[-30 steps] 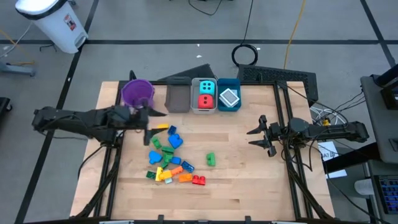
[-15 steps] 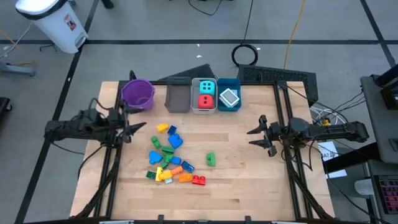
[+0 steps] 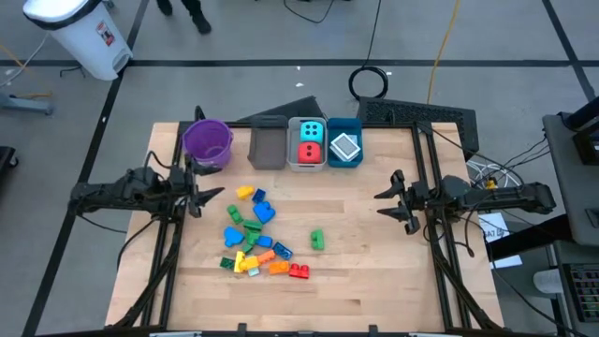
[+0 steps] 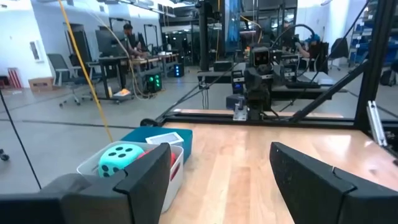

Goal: Pick & Place Toys
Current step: Put the green game piece into the black bin

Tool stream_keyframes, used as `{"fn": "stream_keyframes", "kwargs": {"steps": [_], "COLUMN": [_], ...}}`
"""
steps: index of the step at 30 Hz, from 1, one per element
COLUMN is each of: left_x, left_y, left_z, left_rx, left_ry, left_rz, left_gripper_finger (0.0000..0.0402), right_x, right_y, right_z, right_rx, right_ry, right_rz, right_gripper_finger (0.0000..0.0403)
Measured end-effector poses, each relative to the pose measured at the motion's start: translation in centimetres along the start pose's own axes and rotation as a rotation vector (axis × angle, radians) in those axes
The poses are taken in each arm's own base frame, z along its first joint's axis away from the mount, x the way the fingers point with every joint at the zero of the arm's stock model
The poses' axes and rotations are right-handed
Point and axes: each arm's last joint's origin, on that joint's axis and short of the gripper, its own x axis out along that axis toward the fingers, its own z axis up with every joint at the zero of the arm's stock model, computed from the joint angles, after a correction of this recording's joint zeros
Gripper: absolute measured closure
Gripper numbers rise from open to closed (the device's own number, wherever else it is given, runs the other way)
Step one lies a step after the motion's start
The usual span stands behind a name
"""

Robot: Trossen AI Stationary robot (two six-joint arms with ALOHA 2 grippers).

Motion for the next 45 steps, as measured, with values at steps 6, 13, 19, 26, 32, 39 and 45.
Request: {"fn": "stream_keyframes", "kwargs": {"steps": [6, 13, 19, 26, 32, 39, 45], "left_x": [0.4, 0.6, 0.6, 0.6, 0.6, 0.6, 0.6], "left_y": [-0.1, -0.2, -0.2, -0.2, -0.2, -0.2, -0.2], "left_z": [-0.2, -0.3, -0.3, -0.3, -0.3, -0.3, -0.3], "left_rx": [0.002, -0.014, -0.017, -0.043, -0.043, -0.039, -0.039], "left_ry": [0.031, 0.045, 0.047, 0.046, 0.046, 0.046, 0.047], "left_rz": [-0.002, -0.002, -0.002, -0.002, -0.003, -0.003, -0.003], "left_gripper_finger": [0.0128, 0.0128, 0.0128, 0.0128, 0.0128, 0.0128, 0.0128], "right_x": [1.0, 2.9, 6.9, 14.1, 17.5, 17.8, 17.1], "right_y": [-0.1, 0.9, 3.2, 5.5, 6.1, 3.5, 0.8], "right_z": [-1.2, -3.0, -3.8, -6.4, -9.6, -11.8, -11.5], "right_rx": [0.121, 0.169, 0.195, 0.228, 0.274, 0.209, 0.211], "right_ry": [0.096, 0.177, 0.363, 0.564, 0.685, 0.764, 0.87], "right_rz": [-0.055, -0.068, 0.091, 0.238, 0.359, 0.178, 0.013], "right_gripper_finger": [0.0227, 0.0174, 0.0129, 0.0138, 0.0148, 0.0149, 0.0149]}}
